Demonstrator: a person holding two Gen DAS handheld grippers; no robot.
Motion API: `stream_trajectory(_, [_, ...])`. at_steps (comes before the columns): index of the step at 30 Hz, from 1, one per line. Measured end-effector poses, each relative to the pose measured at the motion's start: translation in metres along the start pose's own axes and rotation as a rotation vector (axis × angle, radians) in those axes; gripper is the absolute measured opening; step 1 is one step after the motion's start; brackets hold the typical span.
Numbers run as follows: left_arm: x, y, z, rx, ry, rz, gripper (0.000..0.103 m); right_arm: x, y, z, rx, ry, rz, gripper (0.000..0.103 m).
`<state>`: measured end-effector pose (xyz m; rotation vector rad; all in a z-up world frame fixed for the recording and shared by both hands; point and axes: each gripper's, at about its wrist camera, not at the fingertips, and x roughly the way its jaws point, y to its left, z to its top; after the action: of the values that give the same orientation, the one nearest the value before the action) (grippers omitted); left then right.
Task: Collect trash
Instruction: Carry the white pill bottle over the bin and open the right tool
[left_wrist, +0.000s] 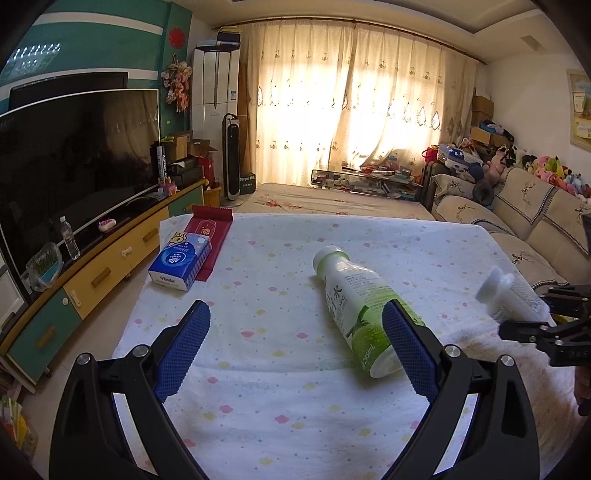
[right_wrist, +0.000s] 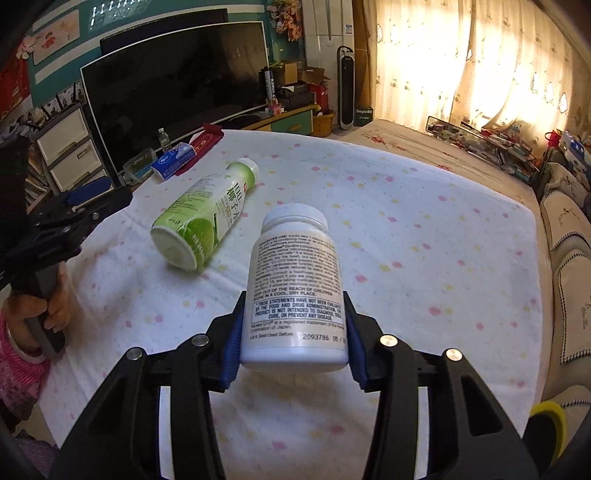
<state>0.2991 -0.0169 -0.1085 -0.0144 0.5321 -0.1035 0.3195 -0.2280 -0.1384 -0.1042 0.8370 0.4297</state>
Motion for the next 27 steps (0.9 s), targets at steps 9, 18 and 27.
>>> stream_trajectory(9, [-0.011, -0.010, -0.001, 0.044, -0.044, 0.001, 0.093, -0.103, -0.071, -0.096, 0.278, -0.035, -0.258, 0.045])
stream_trajectory(18, [-0.008, -0.014, -0.004, 0.060, -0.037, 0.009, 0.093, -0.121, -0.170, -0.187, 0.599, 0.049, -0.487, 0.045])
stream_trajectory(27, [-0.001, -0.018, -0.004, 0.066, -0.019, 0.021, 0.093, -0.110, -0.185, -0.204, 0.661, 0.034, -0.569, 0.066])
